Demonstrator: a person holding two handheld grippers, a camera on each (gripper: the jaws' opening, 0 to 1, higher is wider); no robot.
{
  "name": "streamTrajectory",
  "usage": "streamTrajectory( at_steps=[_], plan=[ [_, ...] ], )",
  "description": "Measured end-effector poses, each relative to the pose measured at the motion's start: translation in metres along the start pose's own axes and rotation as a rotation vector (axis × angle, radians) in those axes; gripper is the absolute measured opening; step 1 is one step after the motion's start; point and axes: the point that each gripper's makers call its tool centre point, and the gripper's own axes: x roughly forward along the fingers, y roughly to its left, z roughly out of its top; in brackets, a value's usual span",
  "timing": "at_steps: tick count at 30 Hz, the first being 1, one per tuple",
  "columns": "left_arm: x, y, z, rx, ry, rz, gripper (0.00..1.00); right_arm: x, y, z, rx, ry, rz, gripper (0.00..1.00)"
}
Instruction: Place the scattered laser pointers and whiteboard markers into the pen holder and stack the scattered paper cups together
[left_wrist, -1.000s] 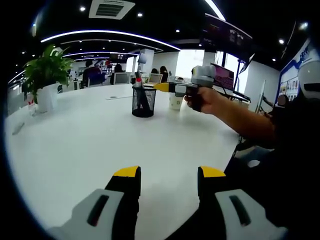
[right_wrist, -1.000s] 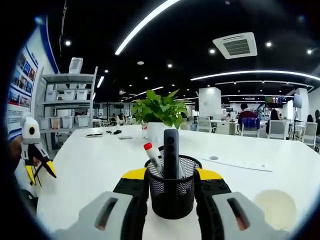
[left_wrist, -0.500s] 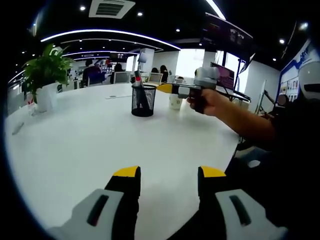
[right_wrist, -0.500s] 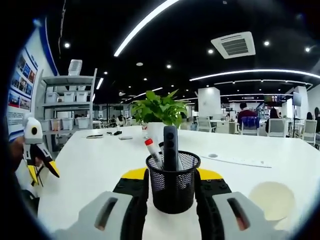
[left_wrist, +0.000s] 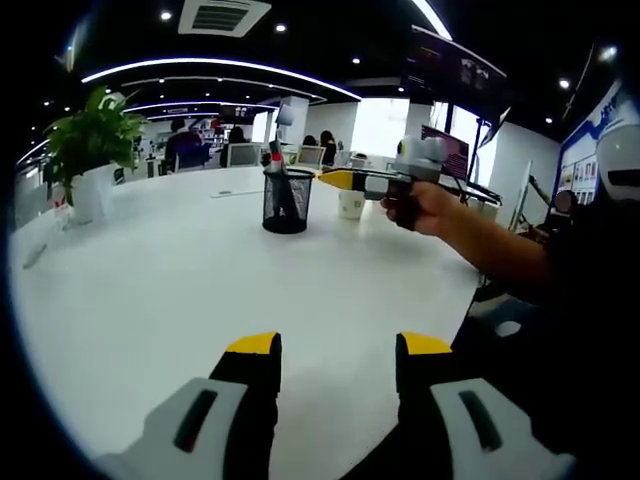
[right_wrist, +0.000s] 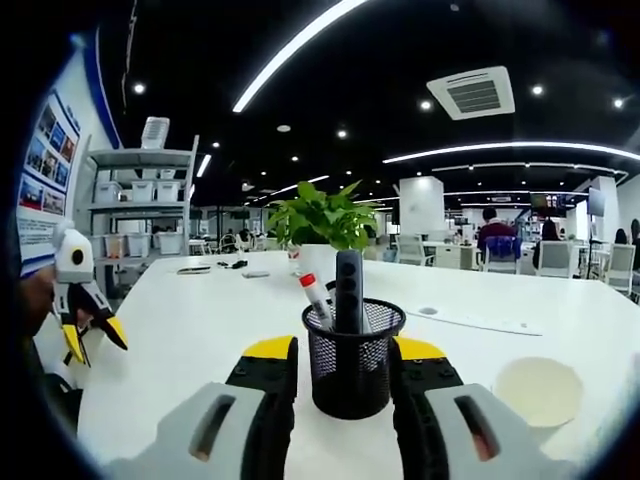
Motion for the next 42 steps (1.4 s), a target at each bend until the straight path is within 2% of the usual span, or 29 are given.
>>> streamTrajectory(
  at_steps=[22,42],
  plan=[
    [0.002,-0.002,0.002,0.008,0.005,-0.001,0.47,-0.019,-0.003,0.002,-0.053,0.007,-0.008,0.39],
    [0.002,-0.002,0.001,0.009,0.001,-0.002,0.47,-0.035,-0.011,-0.002,-0.085,0.019,-0.044,0.39]
  ],
)
